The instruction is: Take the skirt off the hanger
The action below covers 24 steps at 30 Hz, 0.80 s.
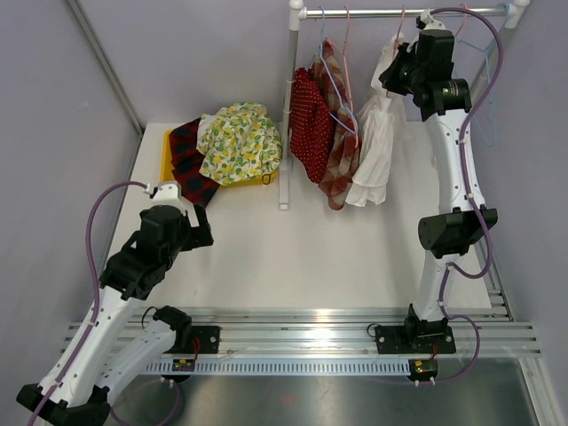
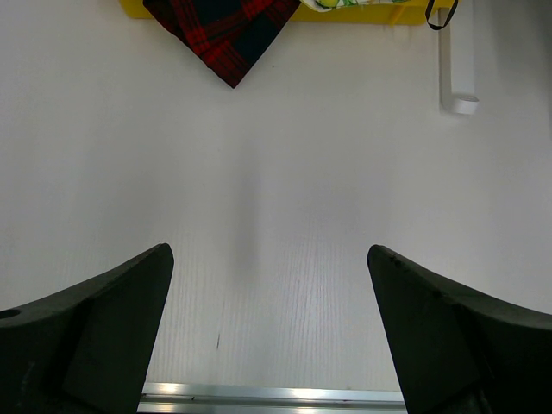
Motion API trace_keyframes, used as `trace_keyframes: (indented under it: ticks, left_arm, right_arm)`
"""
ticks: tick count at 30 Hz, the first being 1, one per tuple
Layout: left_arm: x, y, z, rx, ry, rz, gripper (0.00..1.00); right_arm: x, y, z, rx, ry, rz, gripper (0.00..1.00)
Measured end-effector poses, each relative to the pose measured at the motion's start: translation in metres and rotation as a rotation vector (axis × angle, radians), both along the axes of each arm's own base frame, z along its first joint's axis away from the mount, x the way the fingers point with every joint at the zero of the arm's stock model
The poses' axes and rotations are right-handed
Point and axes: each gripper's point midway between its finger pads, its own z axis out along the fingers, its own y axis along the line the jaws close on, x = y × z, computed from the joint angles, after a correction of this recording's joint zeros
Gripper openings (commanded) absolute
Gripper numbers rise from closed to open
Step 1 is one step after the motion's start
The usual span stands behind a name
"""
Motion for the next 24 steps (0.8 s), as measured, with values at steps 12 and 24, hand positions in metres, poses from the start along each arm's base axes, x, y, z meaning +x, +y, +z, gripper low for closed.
trace_keyframes:
  ticks: [12,24]
  left_arm:
    - [0.003,-0.010,0.006,-0.022,-0.023,-0.046,0.99]
    - [-0.002,-0.273,0.144,-0.190,-0.264,-0.756,0.99]
  right_arm:
    - [-0.056,-0.020,0.067,-0.035,-0.109,-0.052,0.00]
    - [-0.150,-0.019,0.016,0.033,0.010,-0.022,0.00]
